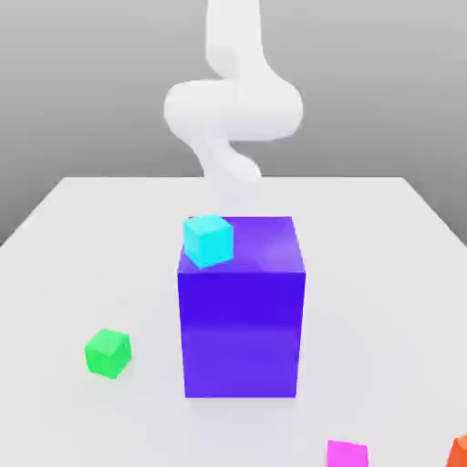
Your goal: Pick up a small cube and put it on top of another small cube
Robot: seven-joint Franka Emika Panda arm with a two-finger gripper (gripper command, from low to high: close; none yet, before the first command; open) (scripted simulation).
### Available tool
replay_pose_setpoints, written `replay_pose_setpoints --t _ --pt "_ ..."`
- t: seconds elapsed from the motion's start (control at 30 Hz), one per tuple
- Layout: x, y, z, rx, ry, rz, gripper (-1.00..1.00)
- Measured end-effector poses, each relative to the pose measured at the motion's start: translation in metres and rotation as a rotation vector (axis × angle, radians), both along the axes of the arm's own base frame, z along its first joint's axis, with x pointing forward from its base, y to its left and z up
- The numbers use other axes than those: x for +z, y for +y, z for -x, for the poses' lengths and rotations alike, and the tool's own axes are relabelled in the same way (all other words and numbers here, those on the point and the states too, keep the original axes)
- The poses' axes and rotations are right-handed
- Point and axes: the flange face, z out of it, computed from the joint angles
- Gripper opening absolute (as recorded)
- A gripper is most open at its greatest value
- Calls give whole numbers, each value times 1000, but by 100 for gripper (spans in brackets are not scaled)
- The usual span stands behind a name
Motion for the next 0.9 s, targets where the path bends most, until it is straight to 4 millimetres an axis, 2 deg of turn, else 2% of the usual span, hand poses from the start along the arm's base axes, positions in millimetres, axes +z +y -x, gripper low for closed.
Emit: replay_pose_setpoints --t 0.2,0.43,0.67,0.9 --pt "-76 18 -67 -162 194 -275 0" --pt "-177 51 -121 -422 427 -483 0" --pt "-285 91 -148 -744 616 -578 0" --pt "-388 118 -153 -1119 701 -588 0"
